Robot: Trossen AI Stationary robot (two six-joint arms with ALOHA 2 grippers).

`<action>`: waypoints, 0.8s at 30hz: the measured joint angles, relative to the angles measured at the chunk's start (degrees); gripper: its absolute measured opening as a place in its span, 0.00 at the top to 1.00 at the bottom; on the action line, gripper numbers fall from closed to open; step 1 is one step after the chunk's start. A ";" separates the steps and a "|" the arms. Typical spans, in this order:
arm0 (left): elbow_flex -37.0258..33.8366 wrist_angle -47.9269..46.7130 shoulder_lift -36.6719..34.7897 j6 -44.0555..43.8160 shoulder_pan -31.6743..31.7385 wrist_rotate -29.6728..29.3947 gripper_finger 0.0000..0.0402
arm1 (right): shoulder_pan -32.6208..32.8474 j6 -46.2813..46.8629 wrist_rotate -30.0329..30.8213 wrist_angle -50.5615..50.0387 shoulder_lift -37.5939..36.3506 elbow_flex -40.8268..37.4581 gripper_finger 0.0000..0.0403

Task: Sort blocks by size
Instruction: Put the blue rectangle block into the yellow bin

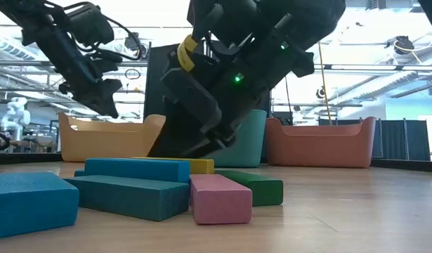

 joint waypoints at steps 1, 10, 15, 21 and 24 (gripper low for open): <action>0.00 0.20 0.00 0.05 -0.49 0.30 0.46 | 0.07 0.31 -0.02 -0.01 0.09 0.01 0.32; 0.02 2.78 -1.66 4.91 -8.86 1.33 0.46 | 0.01 -0.74 2.47 -1.18 2.24 0.17 0.38; 0.04 2.71 -2.98 4.48 -15.87 3.36 0.46 | -0.26 -2.41 2.57 -1.33 2.32 0.15 0.53; 0.04 4.54 -2.95 0.84 -25.70 6.34 0.46 | -0.51 -4.34 2.50 -1.21 2.41 0.07 0.78; 0.04 6.11 -2.95 0.04 -30.24 6.36 0.46 | -0.56 -4.96 2.61 -0.16 2.45 0.02 0.80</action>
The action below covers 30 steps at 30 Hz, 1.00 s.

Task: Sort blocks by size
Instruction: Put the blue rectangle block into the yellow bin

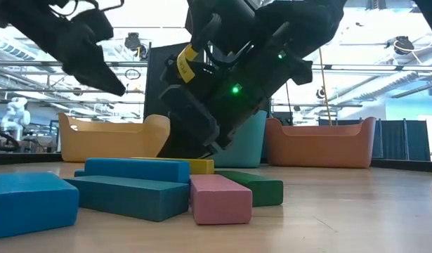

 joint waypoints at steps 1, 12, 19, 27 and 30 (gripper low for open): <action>0.00 0.73 0.00 -0.02 -1.42 0.00 0.46 | -0.02 -0.27 0.10 0.49 0.04 0.00 0.80; 0.02 2.76 3.91 0.04 -9.66 -0.02 0.46 | -0.46 -5.06 8.37 1.65 -2.01 -0.34 0.80; 0.01 6.08 8.83 0.63 -10.17 -0.07 0.46 | -1.64 -8.95 11.01 5.42 -3.83 -0.26 0.80; 0.00 15.75 15.08 -5.62 -9.69 -0.09 0.46 | -2.78 -14.04 15.58 8.18 -3.84 -0.20 0.80; 0.01 18.38 16.05 -12.53 -8.62 -0.24 0.46 | -2.73 -17.28 21.51 8.97 -3.87 -0.20 0.80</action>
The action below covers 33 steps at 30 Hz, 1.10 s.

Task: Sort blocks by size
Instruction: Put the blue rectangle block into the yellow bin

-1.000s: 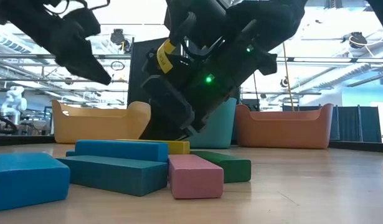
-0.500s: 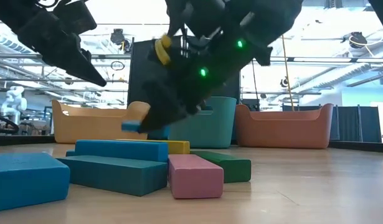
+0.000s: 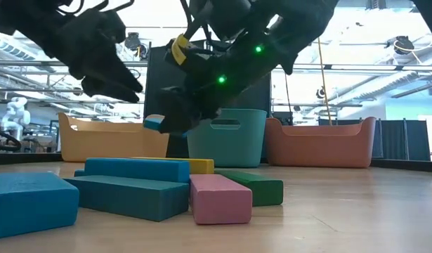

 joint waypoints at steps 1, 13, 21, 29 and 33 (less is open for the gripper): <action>-0.01 0.17 0.06 -1.79 0.40 -0.02 0.46 | 0.00 -1.25 1.33 0.09 0.00 0.00 0.80; -0.01 0.26 0.10 -9.93 4.53 2.45 0.46 | 2.99 -19.65 7.52 10.03 -0.09 0.02 0.80; -0.01 5.83 0.10 -8.16 5.13 11.20 0.46 | 5.09 -27.68 10.71 15.63 -0.09 0.07 0.80; 0.00 8.21 0.10 -6.50 5.11 13.62 0.59 | 5.79 -30.09 11.92 16.74 -0.11 0.09 0.79; 0.01 8.12 0.10 -5.81 5.14 13.61 0.75 | 5.86 -30.09 11.83 16.74 -0.11 0.09 0.79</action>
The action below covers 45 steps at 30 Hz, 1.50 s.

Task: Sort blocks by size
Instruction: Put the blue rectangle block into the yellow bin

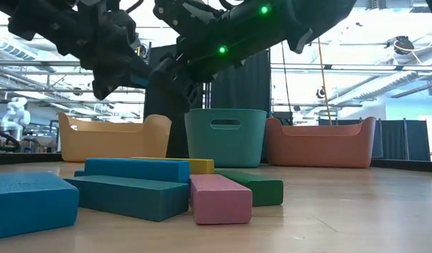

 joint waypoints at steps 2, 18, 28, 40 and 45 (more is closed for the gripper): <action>-0.02 0.09 0.00 0.48 -0.02 0.01 0.83 | 0.02 -0.26 0.14 -0.06 -0.02 0.00 0.78; 0.00 -1.29 -3.46 7.15 4.17 -1.39 0.94 | 1.40 10.42 13.93 -9.17 -0.12 0.04 0.53; -0.02 -14.21 -13.12 9.89 11.35 -6.10 0.94 | 2.03 32.47 -4.54 -25.75 -4.16 0.02 0.55; -0.02 -27.99 -17.97 14.11 19.68 -20.87 0.93 | 2.80 41.93 -21.50 -37.63 -7.46 0.04 0.61; -0.02 -28.02 -17.94 16.00 23.26 -23.20 0.93 | 4.62 46.10 -23.27 -45.71 -8.95 0.04 0.62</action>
